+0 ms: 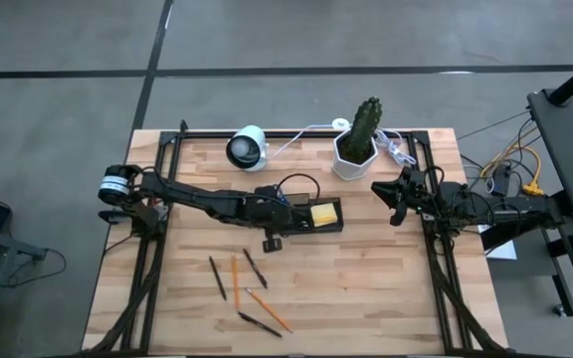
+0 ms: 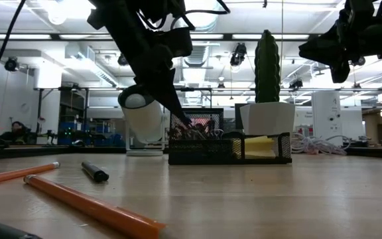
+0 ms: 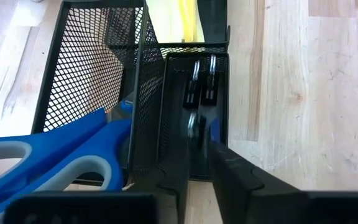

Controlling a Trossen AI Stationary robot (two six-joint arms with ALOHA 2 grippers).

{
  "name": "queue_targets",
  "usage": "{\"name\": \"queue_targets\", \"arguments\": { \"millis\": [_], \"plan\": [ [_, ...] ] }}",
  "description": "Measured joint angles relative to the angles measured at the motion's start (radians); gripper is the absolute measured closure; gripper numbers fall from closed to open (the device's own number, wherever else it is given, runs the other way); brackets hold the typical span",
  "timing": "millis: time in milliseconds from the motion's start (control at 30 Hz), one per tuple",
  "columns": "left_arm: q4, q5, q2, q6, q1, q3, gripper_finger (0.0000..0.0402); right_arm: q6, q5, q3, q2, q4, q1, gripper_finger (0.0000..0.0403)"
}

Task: Pick and place office supplies into organizer
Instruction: Put the black binder clip into the black desk organizer, then put the top left black pen into the black desk organizer

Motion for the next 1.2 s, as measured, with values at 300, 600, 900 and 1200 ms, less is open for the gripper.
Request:
{"name": "queue_targets", "arguments": {
  "millis": [300, 600, 900, 1200],
  "plan": [
    [-0.001, 0.0, 0.0, -0.008, 0.0, 0.003, 0.0309, 0.0, 0.0, 0.0, 0.0, 0.0, 0.0, 0.0349],
    [-0.002, 0.002, -0.038, -0.008, 0.0, 0.043, 0.0308, 0.0, 0.0, 0.0, 0.0, -0.001, -0.001, 0.0349],
    [-0.007, 0.045, -0.064, -0.009, 0.0, 0.135, 0.0307, 0.0, 0.0, 0.0, 0.009, -0.002, -0.001, 0.0349],
    [-0.006, 0.179, -0.149, -0.011, -0.003, 0.174, 0.0307, 0.0, 0.0, 0.0, 0.014, -0.006, 0.0, 0.0349]
  ]
}}
